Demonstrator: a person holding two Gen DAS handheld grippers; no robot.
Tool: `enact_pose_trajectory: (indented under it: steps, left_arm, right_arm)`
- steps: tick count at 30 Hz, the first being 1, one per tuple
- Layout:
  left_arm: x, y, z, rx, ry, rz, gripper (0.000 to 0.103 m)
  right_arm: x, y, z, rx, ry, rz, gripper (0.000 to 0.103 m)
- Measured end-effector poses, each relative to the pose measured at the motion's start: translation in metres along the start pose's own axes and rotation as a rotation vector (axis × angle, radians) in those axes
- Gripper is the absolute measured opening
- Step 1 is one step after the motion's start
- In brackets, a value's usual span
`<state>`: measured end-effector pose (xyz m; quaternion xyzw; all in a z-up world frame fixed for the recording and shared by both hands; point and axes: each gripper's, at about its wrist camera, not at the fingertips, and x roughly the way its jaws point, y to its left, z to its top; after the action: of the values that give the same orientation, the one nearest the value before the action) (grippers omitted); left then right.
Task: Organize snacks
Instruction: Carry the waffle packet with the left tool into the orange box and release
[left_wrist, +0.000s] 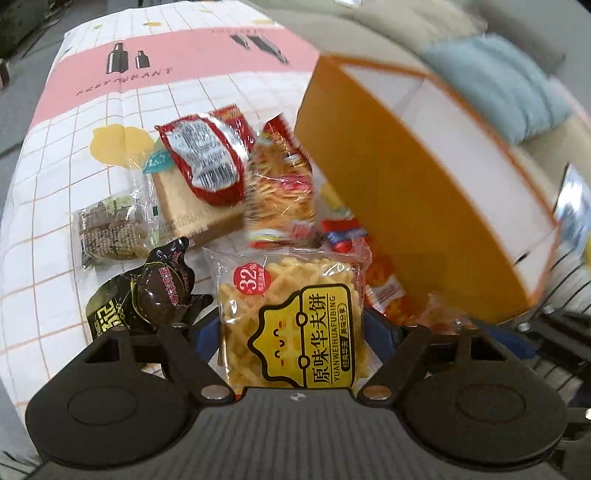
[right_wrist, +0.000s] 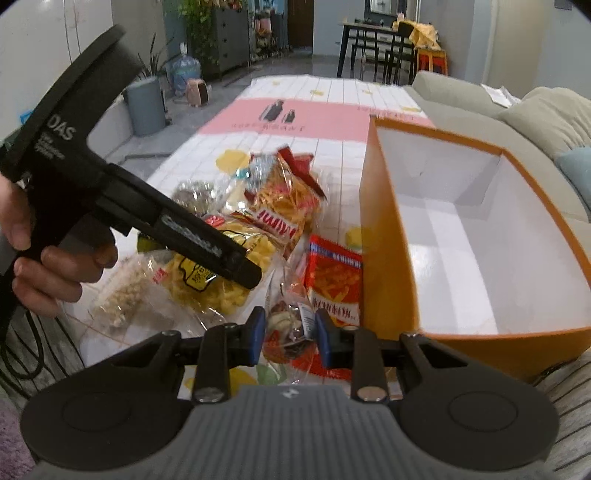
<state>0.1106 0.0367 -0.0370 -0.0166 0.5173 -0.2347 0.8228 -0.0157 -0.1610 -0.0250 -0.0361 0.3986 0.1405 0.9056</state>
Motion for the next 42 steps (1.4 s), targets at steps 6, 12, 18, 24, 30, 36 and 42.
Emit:
enact_pose_trajectory:
  steps: [6,12,18,24,30,36,42]
  left_arm:
    - [-0.038,0.002,-0.002,-0.053,-0.149,-0.073,0.09]
    - [-0.061,-0.008,-0.001,-0.071,-0.245,-0.069,0.09]
    - [-0.075,-0.034,0.006,-0.054,-0.293,-0.057,0.09]
    - [-0.062,-0.067,0.026,-0.119,-0.263,-0.141,0.09]
    - [-0.026,-0.119,0.044,-0.14,-0.195,-0.135,0.09]
    - [0.011,-0.159,0.054,-0.117,-0.139,-0.032,0.088]
    - [0.036,-0.164,0.063,-0.185,-0.092,0.022,0.084]
  right_arm:
    - [-0.017,-0.004,0.002,0.018,-0.078,0.027,0.027]
    - [-0.032,-0.027,0.01,0.124,-0.138,0.043,0.027]
    - [-0.06,-0.069,0.014,0.287,-0.236,0.042,0.027]
    - [-0.081,-0.129,0.013,0.45,-0.307,-0.019,0.027]
    - [-0.09,-0.18,0.0,0.6,-0.35,-0.07,0.027]
    - [-0.094,-0.2,-0.011,0.707,-0.392,-0.079,0.027]
    - [-0.093,-0.205,-0.016,0.722,-0.382,-0.054,0.027]
